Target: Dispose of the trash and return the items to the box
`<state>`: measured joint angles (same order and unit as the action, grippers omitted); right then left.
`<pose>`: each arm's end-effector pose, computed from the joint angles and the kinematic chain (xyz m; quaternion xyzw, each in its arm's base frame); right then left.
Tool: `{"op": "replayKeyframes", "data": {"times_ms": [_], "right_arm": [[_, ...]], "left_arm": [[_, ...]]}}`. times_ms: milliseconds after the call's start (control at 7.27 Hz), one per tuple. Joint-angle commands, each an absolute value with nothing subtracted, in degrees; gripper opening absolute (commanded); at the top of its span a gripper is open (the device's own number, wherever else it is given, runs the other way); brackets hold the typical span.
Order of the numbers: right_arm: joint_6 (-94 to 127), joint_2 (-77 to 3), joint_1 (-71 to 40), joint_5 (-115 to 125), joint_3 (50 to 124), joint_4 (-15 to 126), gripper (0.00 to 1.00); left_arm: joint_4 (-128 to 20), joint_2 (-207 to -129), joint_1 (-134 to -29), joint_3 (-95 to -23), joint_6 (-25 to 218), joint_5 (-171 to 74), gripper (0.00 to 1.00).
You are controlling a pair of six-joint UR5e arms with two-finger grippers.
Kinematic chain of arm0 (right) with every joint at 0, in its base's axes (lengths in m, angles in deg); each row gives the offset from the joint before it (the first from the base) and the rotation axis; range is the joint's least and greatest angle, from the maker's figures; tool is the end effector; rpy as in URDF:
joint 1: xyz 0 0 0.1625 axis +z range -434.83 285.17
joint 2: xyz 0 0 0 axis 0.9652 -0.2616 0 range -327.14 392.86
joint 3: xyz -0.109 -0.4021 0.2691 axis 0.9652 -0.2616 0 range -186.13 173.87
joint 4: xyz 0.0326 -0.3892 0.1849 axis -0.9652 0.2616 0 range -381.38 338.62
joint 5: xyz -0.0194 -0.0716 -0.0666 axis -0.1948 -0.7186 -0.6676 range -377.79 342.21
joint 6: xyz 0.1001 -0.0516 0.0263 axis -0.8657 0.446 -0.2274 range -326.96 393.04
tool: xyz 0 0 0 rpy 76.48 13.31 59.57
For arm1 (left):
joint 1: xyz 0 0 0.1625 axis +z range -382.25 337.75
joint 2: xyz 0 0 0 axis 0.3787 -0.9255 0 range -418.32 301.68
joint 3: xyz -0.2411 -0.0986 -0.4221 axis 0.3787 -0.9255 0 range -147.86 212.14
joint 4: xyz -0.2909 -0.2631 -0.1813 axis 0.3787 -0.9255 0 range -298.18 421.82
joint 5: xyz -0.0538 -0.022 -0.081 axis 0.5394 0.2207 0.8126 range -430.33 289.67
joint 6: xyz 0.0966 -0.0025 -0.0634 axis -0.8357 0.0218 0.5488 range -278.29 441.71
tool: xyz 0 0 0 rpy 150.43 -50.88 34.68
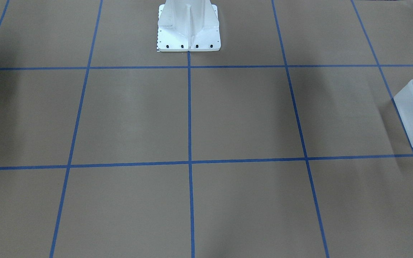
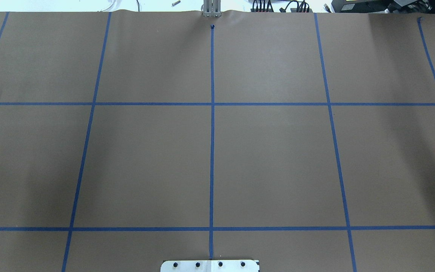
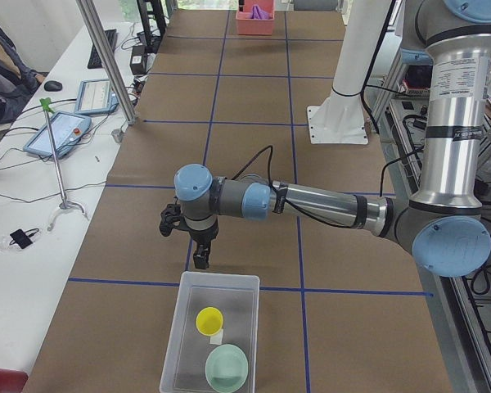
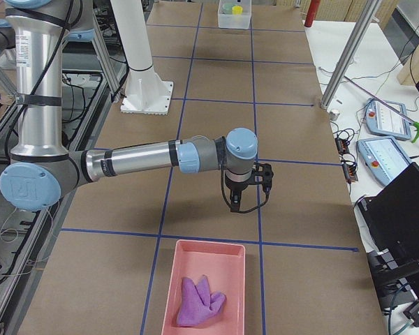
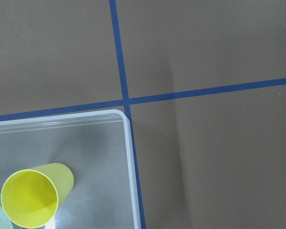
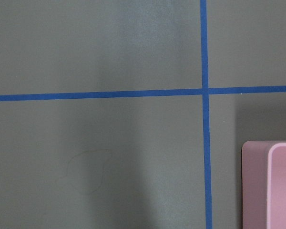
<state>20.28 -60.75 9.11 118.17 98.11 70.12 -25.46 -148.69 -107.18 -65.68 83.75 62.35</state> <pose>-0.0012 -0.4865 0.6452 0.0086 -0.3959 0.0227 0.9180 -0.0090 -0.5202 0.6749 0.0218 0.3655 0.0420 0.9296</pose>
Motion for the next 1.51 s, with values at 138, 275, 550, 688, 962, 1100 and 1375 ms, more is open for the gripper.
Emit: {"op": "replayKeyframes", "data": {"times_ms": [138,275,550,688,962,1100,1375], "right_arm": [[20.4,-60.8,9.1,118.4,99.2,70.2,1.00],[20.4,-61.2,9.2,118.5,99.1,70.2,1.00],[20.8,-62.6,9.4,120.2,98.8,70.2,1.00],[20.7,-62.9,9.4,121.4,99.3,70.1,1.00],[20.8,-64.3,9.4,119.5,99.1,70.2,1.00],[20.8,-64.3,9.5,118.7,99.0,70.4,1.00],[21.1,-65.5,9.5,116.2,98.5,70.1,1.00]], "left_arm": [[-28.3,-148.1,-107.5,-65.9,83.2,62.4,0.98],[-28.3,-147.9,-107.4,-66.1,83.4,62.4,0.98],[-28.3,-147.9,-107.5,-66.2,83.3,62.5,0.98],[-28.4,-147.9,-107.5,-66.5,83.3,62.5,0.98],[-28.4,-146.8,-107.6,-67.9,83.3,62.6,0.98],[-28.5,-144.7,-107.6,-68.6,83.7,64.8,0.98],[-28.4,-144.6,-107.9,-68.1,84.0,64.8,0.98]]}}
